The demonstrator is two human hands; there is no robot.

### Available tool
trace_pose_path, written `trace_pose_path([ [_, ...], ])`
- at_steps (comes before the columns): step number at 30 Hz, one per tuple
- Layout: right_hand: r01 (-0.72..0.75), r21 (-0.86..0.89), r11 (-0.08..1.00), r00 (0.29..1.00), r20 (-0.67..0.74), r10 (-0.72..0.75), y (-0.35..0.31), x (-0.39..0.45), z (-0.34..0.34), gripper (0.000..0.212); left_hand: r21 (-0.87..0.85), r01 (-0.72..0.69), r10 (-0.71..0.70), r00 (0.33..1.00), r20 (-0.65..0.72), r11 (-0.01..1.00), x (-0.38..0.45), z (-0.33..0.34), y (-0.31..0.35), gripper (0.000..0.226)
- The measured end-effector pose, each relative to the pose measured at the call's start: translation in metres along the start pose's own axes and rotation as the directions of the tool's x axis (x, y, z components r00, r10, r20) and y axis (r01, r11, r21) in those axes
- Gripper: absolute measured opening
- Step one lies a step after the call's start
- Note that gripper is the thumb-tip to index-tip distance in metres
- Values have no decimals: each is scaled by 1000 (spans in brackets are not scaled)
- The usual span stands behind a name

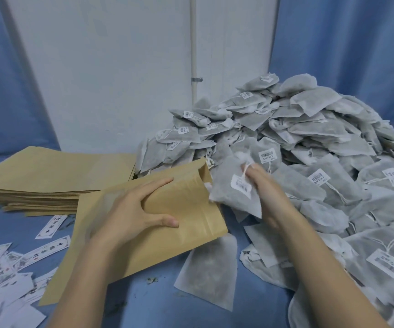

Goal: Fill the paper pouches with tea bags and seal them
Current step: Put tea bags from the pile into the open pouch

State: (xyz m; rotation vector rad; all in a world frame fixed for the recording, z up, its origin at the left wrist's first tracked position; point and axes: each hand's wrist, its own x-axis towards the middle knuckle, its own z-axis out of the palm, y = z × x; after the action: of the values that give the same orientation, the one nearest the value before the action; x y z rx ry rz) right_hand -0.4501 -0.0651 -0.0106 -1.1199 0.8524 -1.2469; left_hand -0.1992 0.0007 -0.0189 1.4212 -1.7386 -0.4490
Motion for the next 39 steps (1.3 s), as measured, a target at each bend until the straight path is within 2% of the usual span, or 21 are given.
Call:
trace_pose_path([
  [3, 157, 21, 987, 914, -381, -138, -6, 6, -13, 3, -7, -2, 2, 1000, -10, 1000, 2, -2, -2, 84],
  [4, 212, 37, 977, 881, -441, -174, -6, 7, -17, 8, -18, -2, 2, 1000, -10, 1000, 2, -2, -2, 85],
  [6, 274, 76, 959, 875, -433, -215, -5, 5, -19, 17, -40, -7, 7, 1000, -11, 999, 4, -2, -1, 85],
  [10, 246, -35, 969, 941, -233, -247, -1, -4, -5, 18, -58, -17, 15, 999, -34, 998, 4, -1, 1, 84],
  [12, 271, -180, 946, 943, -149, -298, 4, -7, 4, 23, -64, -32, 30, 999, -29, 997, 3, -2, 4, 85],
  [16, 340, -559, 756, 931, 87, -354, 14, -10, 27, 20, -46, -59, 59, 998, 13, 997, 2, 4, 14, 87],
  [18, 330, -687, 648, 944, 248, -219, 9, -10, 30, 3, -5, -65, 66, 996, 58, 998, 2, 10, 19, 86],
  [19, 332, -708, 623, 932, 347, -102, 5, -12, 28, 9, 12, -74, 73, 994, 82, 997, 2, 13, 21, 85],
  [21, 296, -683, 667, 862, 492, 122, -2, -17, 23, 30, 31, -98, 93, 989, 118, 995, 3, 16, 23, 83],
  [23, 258, -628, 734, 837, 525, 155, -5, -23, 22, 26, 40, -106, 100, 987, 128, 994, 4, 18, 23, 80],
  [25, 334, -609, 720, 917, 387, -99, 0, -18, 18, 12, 49, -107, 101, 988, 113, 993, 5, 18, 21, 76],
  [26, 359, -639, 680, 933, 231, -275, 2, -14, 12, 12, 60, -109, 102, 989, 106, 992, 6, 17, 20, 74],
  [27, 341, -681, 648, 910, 68, -408, 2, -10, 5, 13, 70, -111, 104, 990, 94, 991, 6, 17, 19, 74],
  [28, 284, -724, 628, 885, -54, -462, -1, -10, 0, 16, 75, -110, 104, 992, 73, 991, 6, 15, 18, 74],
  [29, 204, -790, 578, 885, -103, -453, -4, -11, -8, 18, 72, -103, 100, 994, 40, 992, 6, 13, 17, 74],
  [30, 113, -870, 480, 924, -87, -374, -5, -11, -15, 20, 62, -93, 93, 996, 5, 994, 6, 11, 16, 73],
  [32, 39, -951, 306, 997, 17, -74, 0, -11, -19, 22, 40, -71, 73, 996, -51, 997, 6, 7, 14, 72],
  [34, 72, -961, 266, 965, 134, 223, 14, -12, -13, 21, 45, -52, 55, 995, -77, 998, 5, 5, 12, 75],
  [35, 89, -962, 258, 935, 170, 312, 22, -14, -8, 32, 51, -41, 45, 996, -83, 998, 5, 4, 12, 76],
  [37, 87, -961, 264, 905, 187, 382, 38, -14, 1, 60, 59, -25, 29, 996, -85, 998, 4, 3, 11, 78],
  [39, 99, -947, 305, 903, 215, 372, 46, -14, 4, 58, 55, -14, 19, 996, -83, 998, 4, 2, 11, 79],
])
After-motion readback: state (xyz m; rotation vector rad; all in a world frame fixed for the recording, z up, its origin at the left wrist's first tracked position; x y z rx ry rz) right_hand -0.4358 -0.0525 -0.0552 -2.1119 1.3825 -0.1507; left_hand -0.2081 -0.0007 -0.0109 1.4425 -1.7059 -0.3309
